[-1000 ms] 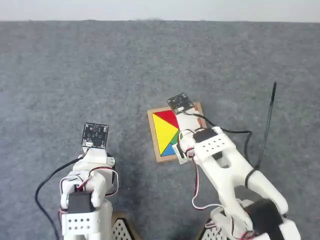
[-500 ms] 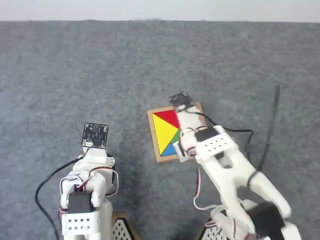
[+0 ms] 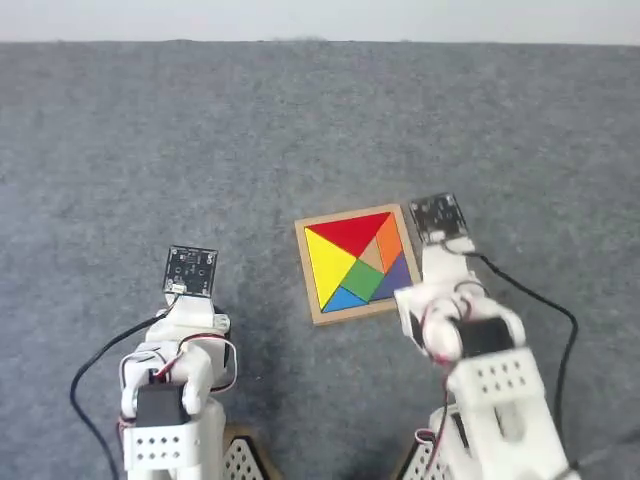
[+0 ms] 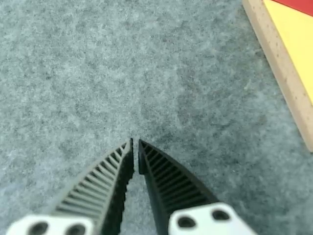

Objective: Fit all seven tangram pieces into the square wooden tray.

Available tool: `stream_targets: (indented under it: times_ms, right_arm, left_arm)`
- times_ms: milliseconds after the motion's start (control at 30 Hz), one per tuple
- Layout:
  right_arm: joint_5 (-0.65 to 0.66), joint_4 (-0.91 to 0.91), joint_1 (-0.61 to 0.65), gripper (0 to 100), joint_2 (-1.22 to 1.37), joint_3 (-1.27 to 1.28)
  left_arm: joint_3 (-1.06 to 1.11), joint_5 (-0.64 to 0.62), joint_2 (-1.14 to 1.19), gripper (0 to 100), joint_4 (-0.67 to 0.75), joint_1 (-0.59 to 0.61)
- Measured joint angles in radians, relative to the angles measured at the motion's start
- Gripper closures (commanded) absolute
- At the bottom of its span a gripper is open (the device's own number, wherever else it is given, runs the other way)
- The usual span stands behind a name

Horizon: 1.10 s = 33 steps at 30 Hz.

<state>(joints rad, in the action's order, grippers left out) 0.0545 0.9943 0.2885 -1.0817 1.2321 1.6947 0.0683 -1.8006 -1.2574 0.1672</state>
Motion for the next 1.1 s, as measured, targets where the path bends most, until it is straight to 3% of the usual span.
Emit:
stream_targets:
  times_ms: [200,433,900,1100]
  right_arm:
    - [0.043,0.002,-0.1,94.3,-0.204,0.103]
    - [0.124,0.002,-0.183,94.6,-0.318,0.241]
    - [0.184,0.129,-0.184,94.6,-0.709,0.431]
    - [0.261,0.14,-0.183,94.9,-0.717,0.433]
  left_arm:
    - [0.0,0.0,0.0,98,0.0,0.0]
    - [0.0,0.0,0.0,98,0.0,0.0]
    - [0.0,0.0,0.0,98,0.0,0.0]
    - [0.0,0.0,0.0,98,0.0,0.0]
